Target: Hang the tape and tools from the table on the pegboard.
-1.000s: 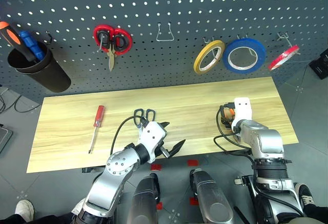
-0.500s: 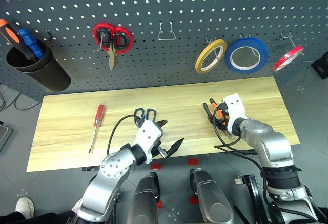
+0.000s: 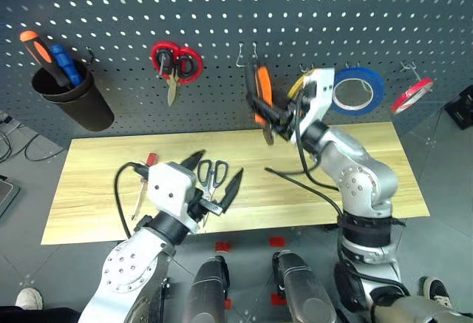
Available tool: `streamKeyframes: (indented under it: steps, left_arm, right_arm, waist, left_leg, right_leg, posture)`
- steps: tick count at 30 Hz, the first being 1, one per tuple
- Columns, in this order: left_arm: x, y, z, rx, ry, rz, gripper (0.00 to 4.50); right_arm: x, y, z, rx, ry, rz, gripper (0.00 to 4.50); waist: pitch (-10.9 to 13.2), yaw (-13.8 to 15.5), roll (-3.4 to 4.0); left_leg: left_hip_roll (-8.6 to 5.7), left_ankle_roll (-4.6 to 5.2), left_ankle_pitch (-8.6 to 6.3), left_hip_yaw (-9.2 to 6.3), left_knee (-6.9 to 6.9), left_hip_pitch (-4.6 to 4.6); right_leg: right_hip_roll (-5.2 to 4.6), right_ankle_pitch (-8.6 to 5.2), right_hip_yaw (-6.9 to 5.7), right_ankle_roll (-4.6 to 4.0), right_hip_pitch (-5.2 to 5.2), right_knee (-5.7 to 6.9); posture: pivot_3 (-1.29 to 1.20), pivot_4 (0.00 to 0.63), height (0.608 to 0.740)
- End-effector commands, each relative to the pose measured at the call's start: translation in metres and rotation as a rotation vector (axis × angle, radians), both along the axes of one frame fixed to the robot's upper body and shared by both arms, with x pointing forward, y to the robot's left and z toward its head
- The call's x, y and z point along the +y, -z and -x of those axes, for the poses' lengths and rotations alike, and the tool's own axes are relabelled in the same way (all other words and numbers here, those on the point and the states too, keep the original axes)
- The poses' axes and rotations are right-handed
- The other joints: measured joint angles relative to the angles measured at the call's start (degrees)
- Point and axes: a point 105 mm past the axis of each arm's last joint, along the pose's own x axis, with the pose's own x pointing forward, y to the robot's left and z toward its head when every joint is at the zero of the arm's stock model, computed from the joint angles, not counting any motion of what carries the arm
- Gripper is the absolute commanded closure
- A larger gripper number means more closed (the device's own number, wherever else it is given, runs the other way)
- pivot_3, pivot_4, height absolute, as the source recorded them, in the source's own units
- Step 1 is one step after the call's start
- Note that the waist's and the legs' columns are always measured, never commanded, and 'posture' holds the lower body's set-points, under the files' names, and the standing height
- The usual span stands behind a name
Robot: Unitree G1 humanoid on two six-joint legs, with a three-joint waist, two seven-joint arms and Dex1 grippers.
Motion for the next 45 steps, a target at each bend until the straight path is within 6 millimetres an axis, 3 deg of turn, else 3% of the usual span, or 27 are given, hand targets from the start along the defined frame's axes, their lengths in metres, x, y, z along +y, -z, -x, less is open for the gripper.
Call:
streamKeyframes:
  steps: [1, 7, 11, 17, 28, 39, 45]
  left_arm:
    - [0.014, -0.026, 0.005, -0.127, -0.112, 0.013, 0.0]
    - [0.03, -0.047, -0.01, -0.22, -0.218, 0.018, 0.0]
    - [0.031, -0.049, -0.027, -0.24, -0.23, 0.013, 0.0]
    - [0.03, -0.05, -0.045, -0.262, -0.222, 0.009, 0.0]
    - [0.031, -0.068, -0.065, -0.286, -0.199, -0.003, 0.0]
    - [0.027, -0.071, -0.064, -0.257, -0.161, -0.019, 0.0]
    - [0.025, -0.07, -0.063, -0.243, -0.152, -0.019, 0.0]
  right_arm:
    - [0.001, -0.046, -0.004, -0.175, 0.04, -0.116, 1.5]
    - [0.007, -0.084, -0.017, -0.364, 0.116, -0.145, 1.5]
    - [0.015, -0.091, -0.019, -0.476, 0.159, -0.13, 1.5]
    - [0.025, -0.078, -0.024, -0.584, 0.249, -0.1, 1.5]
    - [0.042, -0.046, -0.036, -0.686, 0.408, -0.013, 1.5]
    - [0.032, -0.048, -0.047, -0.69, 0.498, 0.0, 1.5]
    - [0.022, -0.029, -0.059, -0.637, 0.55, 0.063, 1.5]
  waist:
    - [-1.2, 0.4, -0.08]
    - [-3.9, 2.6, -0.13]
    - [-5.9, 3.3, -0.18]
    - [-7.6, 4.2, -0.35]
    - [-7.4, 4.8, -0.28]
    - [-5.3, 4.8, -0.19]
    - [-4.3, 4.7, -0.16]
  left_leg:
    - [-0.02, -0.01, 0.0, -0.01, -0.02, -0.02]
    - [-0.02, -0.04, 0.03, 0.07, -0.01, 0.02]
    - [-0.04, -0.05, 0.03, 0.17, -0.04, 0.04]
    - [-0.03, -0.05, 0.03, 0.2, -0.03, 0.13]
    - [0.02, -0.05, 0.03, 0.16, -0.02, 0.16]
    - [0.04, 0.01, 0.01, 0.05, 0.01, 0.22]
    - [0.05, 0.03, 0.02, 0.02, 0.03, 0.22]
  right_leg:
    - [0.0, 0.0, -0.03, 0.0, 0.0, -0.03]
    - [0.09, 0.0, -0.02, -0.01, -0.01, 0.02]
    - [0.16, 0.0, 0.01, -0.02, -0.01, -0.01]
    - [0.16, 0.01, 0.02, -0.02, 0.05, 0.04]
    - [0.12, 0.01, 0.02, -0.04, 0.05, 0.1]
    - [0.0, 0.0, -0.02, -0.09, 0.11, 0.14]
    - [0.0, 0.02, -0.06, -0.19, 0.12, 0.15]
  posture:
    - [0.03, 0.157, 0.74]
    - [0.08, 0.105, 0.74]
    - [0.09, 0.082, 0.74]
    - [0.08, 0.091, 0.74]
    - [0.11, 0.205, 0.74]
    - [0.12, 0.278, 0.74]
    - [0.13, 0.291, 0.74]
